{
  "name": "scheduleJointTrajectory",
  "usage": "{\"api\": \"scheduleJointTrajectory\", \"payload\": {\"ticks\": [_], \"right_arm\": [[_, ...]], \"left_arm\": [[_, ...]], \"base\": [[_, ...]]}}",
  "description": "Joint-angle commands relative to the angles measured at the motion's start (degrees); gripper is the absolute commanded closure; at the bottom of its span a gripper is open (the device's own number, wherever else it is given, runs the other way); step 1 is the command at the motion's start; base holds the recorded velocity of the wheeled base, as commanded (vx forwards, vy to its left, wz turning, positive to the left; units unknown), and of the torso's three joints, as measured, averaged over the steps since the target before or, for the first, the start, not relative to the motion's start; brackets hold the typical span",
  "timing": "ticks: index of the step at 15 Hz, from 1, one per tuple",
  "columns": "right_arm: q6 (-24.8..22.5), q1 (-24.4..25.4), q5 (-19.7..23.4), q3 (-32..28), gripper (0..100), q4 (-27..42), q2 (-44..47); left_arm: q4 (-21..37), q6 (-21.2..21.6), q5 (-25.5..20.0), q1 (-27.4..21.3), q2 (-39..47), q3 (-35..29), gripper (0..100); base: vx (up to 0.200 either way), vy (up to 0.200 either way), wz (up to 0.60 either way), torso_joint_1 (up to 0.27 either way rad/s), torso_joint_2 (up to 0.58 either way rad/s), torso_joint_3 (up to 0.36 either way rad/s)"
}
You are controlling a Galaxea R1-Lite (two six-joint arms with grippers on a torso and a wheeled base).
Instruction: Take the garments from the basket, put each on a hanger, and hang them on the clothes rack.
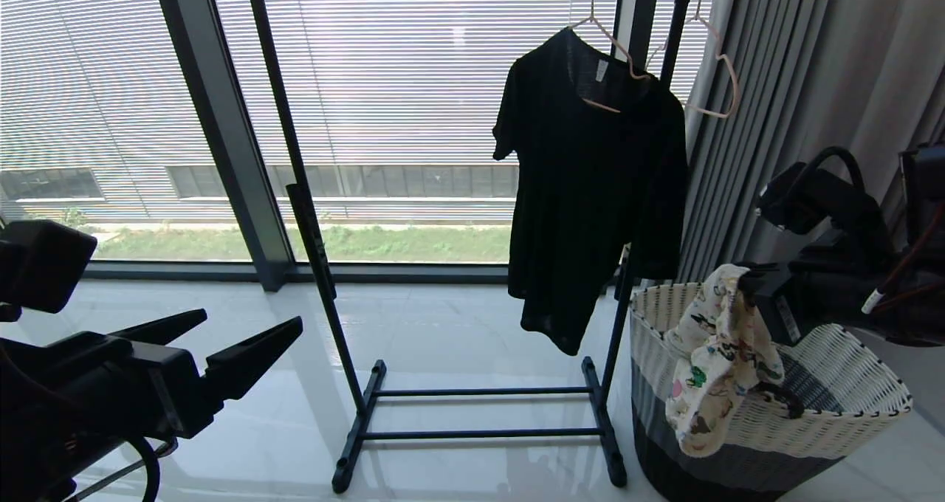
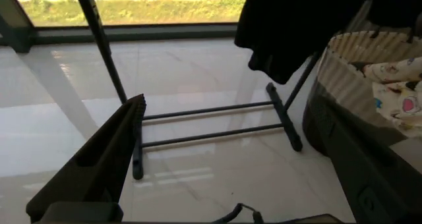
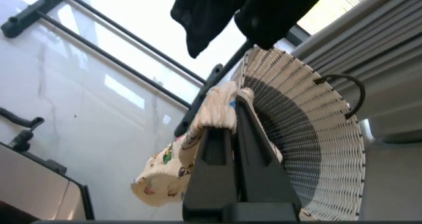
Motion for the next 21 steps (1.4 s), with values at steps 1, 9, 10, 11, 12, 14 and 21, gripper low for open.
{"api": "scheduleJointTrajectory", "payload": {"ticks": [1, 9, 10, 11, 12, 14, 21], "right_arm": [[0.7, 3.8, 0.1, -6.8, 100, 2.0, 2.9], [2.1, 6.2, 0.1, -14.8, 100, 2.9, 6.5], [2.7, 6.2, 0.1, -14.8, 100, 2.9, 6.3], [2.9, 6.2, 0.1, -14.9, 100, 2.8, 6.2], [3.1, 6.3, 0.1, -14.9, 100, 2.7, 6.1], [4.5, 6.4, 0.1, -14.9, 100, 2.5, 5.8], [7.2, 7.2, 0.1, -14.5, 100, 2.6, 3.4]], "left_arm": [[-2.8, -1.4, -0.6, -5.7, 7.5, -5.7, 0], [-5.0, -8.1, -0.6, -26.9, 31.9, -21.8, 0], [-9.8, -10.0, -0.7, -27.6, 37.1, -23.1, 0], [-16.4, -11.7, -0.9, -27.8, 42.6, -24.7, 0], [-18.4, -11.7, -1.4, -28.0, 45.5, -25.9, 0], [-18.4, -11.6, -4.7, -28.6, 48.6, -27.6, 0], [-18.5, -11.6, -6.4, -25.4, 64.3, -41.8, 0]], "base": [[0.000, 0.000, 0.00, 0.000, 0.00, 0.000], [0.000, 0.000, 0.00, 0.000, 0.00, 0.000], [0.000, 0.000, 0.00, 0.000, 0.00, 0.000], [0.000, 0.000, 0.00, 0.000, 0.00, 0.000], [0.000, 0.000, 0.00, 0.000, 0.00, 0.000], [0.000, 0.000, 0.00, 0.000, 0.00, 0.000], [0.000, 0.000, 0.00, 0.000, 0.00, 0.000]]}}
